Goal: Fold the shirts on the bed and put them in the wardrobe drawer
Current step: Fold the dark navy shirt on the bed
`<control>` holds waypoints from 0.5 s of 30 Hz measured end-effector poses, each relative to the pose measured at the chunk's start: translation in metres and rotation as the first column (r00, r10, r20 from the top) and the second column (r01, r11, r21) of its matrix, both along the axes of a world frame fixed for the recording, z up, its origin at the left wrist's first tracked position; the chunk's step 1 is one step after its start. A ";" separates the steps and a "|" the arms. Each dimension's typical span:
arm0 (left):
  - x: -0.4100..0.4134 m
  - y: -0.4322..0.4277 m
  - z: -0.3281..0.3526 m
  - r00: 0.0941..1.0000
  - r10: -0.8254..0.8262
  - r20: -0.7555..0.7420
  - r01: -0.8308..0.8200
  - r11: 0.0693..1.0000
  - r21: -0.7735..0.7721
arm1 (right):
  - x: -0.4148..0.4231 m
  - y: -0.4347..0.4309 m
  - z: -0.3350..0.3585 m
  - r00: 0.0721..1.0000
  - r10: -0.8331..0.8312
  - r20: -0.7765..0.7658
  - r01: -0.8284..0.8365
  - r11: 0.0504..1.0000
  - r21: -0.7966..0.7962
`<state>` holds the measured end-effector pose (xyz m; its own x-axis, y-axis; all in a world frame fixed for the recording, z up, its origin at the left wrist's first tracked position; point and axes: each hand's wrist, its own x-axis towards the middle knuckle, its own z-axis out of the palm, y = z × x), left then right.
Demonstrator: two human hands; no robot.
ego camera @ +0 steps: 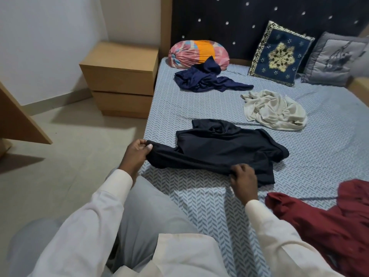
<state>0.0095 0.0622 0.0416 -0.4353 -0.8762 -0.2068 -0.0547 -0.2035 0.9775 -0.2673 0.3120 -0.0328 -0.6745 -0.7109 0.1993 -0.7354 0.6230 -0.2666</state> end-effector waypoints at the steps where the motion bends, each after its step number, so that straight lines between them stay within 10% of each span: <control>1: -0.001 -0.003 0.002 1.000 0.006 0.025 -0.005 1.000 -0.028 | -0.009 0.006 0.001 0.999 -0.045 -0.020 0.046 0.998 0.042; 8: 0.008 -0.005 0.002 0.979 0.060 0.195 -0.017 0.977 -0.212 | -0.034 0.025 0.012 0.995 -0.069 0.074 0.034 0.918 0.396; 13: 0.004 0.009 0.000 0.960 0.163 0.229 -0.096 0.956 -0.279 | -0.059 0.025 0.066 0.782 -0.176 0.598 -0.204 0.835 0.512; 15: -0.001 0.011 0.000 0.948 0.155 0.279 -0.066 0.950 -0.304 | -0.066 0.029 0.089 0.785 -0.231 0.574 -0.245 0.736 0.631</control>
<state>0.0088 0.0727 0.0420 -0.2902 -0.9560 -0.0435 -0.3437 0.0617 0.9370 -0.3334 0.3410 0.0562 -0.4690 -0.4941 -0.7321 -0.5785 0.7982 -0.1680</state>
